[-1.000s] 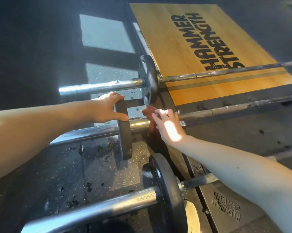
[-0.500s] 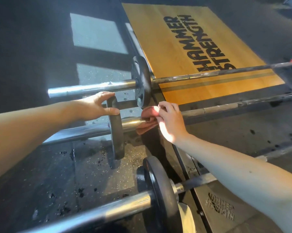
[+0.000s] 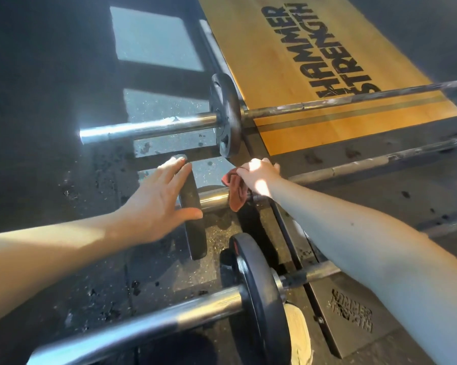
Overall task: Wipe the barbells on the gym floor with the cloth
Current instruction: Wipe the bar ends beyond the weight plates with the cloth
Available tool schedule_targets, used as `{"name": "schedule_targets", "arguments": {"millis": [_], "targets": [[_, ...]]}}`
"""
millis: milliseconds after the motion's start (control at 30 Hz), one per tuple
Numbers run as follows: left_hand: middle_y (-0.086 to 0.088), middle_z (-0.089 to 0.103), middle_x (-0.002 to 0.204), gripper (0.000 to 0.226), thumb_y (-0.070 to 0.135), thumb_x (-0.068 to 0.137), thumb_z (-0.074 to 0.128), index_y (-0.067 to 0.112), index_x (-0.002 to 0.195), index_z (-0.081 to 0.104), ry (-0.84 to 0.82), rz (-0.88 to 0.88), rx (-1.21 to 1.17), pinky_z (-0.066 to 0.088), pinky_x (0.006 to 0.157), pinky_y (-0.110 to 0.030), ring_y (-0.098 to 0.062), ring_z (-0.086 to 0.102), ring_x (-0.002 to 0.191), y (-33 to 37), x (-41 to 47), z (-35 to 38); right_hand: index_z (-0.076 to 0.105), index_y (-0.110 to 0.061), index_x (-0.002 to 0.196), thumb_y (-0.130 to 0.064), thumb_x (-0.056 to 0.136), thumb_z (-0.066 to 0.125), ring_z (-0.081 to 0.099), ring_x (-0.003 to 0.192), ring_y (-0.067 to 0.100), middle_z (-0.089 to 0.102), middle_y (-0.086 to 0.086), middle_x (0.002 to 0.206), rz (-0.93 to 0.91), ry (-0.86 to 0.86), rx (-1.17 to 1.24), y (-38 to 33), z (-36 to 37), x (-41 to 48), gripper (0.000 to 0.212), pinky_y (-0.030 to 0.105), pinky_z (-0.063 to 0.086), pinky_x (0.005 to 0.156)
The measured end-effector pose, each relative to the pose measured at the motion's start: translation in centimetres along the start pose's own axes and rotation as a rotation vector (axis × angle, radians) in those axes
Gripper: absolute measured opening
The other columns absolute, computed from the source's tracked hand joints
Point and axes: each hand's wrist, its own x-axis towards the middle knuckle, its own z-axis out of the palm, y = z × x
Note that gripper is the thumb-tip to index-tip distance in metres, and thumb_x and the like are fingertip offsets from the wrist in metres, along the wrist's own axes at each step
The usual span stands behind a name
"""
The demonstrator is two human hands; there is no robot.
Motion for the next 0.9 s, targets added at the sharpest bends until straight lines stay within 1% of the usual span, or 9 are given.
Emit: {"name": "schedule_targets", "arguments": {"millis": [133, 267, 333, 400, 567, 667, 733, 800, 900], "targets": [[-0.003, 0.003, 0.170, 0.108, 0.081, 0.080, 0.036, 0.018, 0.163, 0.007, 0.082, 0.054, 0.052, 0.019, 0.126, -0.051, -0.026, 0.004, 0.157, 0.1, -1.0, 1.5, 0.065, -0.028, 0.131, -0.044, 0.109, 0.037, 0.037, 0.130, 0.029, 0.053, 0.001, 0.139, -0.205, 0.193, 0.052, 2.1, 0.7, -4.8, 0.039, 0.053, 0.027, 0.112], [-0.007, 0.009, 0.170, 0.108, 0.080, 0.080, 0.036, 0.014, 0.162, 0.014, 0.118, 0.052, 0.051, 0.022, 0.125, -0.054, -0.029, 0.008, 0.156, 0.6, -1.7, 2.5, 0.054, -0.032, 0.137, -0.016, 0.102, 0.061, 0.045, 0.126, 0.026, 0.047, 0.006, 0.136, -0.341, 0.408, 0.396, 4.5, 3.7, -10.3, 0.038, 0.042, 0.044, 0.108], [-0.007, 0.008, 0.170, 0.108, 0.080, 0.079, 0.038, 0.014, 0.162, 0.014, 0.126, 0.048, 0.057, 0.022, 0.125, -0.054, -0.028, 0.006, 0.157, 0.8, -2.0, 3.1, 0.052, -0.035, 0.127, -0.003, 0.101, 0.061, 0.054, 0.115, -0.003, 0.048, 0.004, 0.126, -0.259, 0.343, 0.784, 4.9, 4.3, -12.4, 0.042, 0.015, 0.048, 0.095], [-0.006, 0.005, 0.170, 0.108, 0.078, 0.080, 0.041, 0.015, 0.162, 0.011, 0.131, 0.055, 0.059, 0.020, 0.125, -0.053, -0.027, 0.002, 0.157, 1.1, -2.4, 3.5, 0.049, -0.027, 0.131, -0.001, 0.100, 0.061, 0.056, 0.109, -0.011, 0.048, 0.003, 0.124, -0.165, 0.217, 1.012, 5.3, 5.0, -12.9, 0.043, 0.010, 0.049, 0.087], [-0.010, 0.004, 0.170, 0.105, 0.064, 0.086, 0.061, 0.010, 0.162, 0.013, 0.164, 0.065, 0.068, 0.011, 0.125, -0.048, -0.028, -0.003, 0.157, 2.0, -3.3, 4.4, 0.057, -0.023, 0.139, -0.026, 0.102, 0.061, 0.043, 0.129, 0.022, 0.049, -0.002, 0.135, -0.217, 0.394, 0.364, 5.3, 4.2, -8.8, 0.038, 0.040, 0.038, 0.110], [-0.017, 0.018, 0.167, 0.106, 0.059, 0.080, 0.073, 0.005, 0.158, 0.024, 0.189, 0.076, 0.100, 0.027, 0.120, -0.059, -0.036, 0.012, 0.155, 2.3, -3.8, 5.1, 0.066, -0.022, 0.132, -0.041, 0.109, 0.038, 0.037, 0.132, 0.026, 0.056, 0.000, 0.139, -0.199, 0.157, -0.105, 2.8, 1.1, -5.0, 0.041, 0.047, 0.029, 0.106], [-0.021, 0.024, 0.164, 0.108, 0.058, 0.077, 0.077, 0.003, 0.156, 0.028, 0.180, 0.081, 0.130, 0.034, 0.115, -0.062, -0.040, 0.019, 0.153, 2.5, -4.3, 5.5, 0.069, -0.018, 0.117, -0.047, 0.108, 0.036, 0.050, 0.121, 0.028, 0.064, 0.006, 0.122, -0.044, -0.088, -0.058, 1.1, -0.4, -3.2, 0.045, 0.045, 0.038, 0.099], [-0.022, 0.026, 0.163, 0.109, 0.059, 0.076, 0.077, 0.000, 0.155, 0.031, 0.173, 0.090, 0.163, 0.036, 0.114, -0.063, -0.042, 0.022, 0.152, 2.6, -4.7, 5.9, 0.071, -0.017, 0.111, -0.046, 0.106, 0.044, 0.062, 0.096, 0.025, 0.065, 0.007, 0.102, 0.070, -0.278, 0.078, 0.1, -0.9, -2.0, 0.040, 0.038, 0.051, 0.081], [-0.023, 0.027, 0.163, 0.108, 0.062, 0.077, 0.073, -0.001, 0.154, 0.031, 0.182, 0.103, 0.201, 0.035, 0.115, -0.062, -0.042, 0.023, 0.152, 2.5, -4.9, 6.3, 0.055, -0.033, 0.146, -0.039, 0.108, 0.043, 0.061, 0.108, 0.022, 0.055, 0.002, 0.132, -0.050, -0.367, 0.088, -0.1, -1.1, -1.1, 0.040, 0.033, 0.053, 0.095]]}}
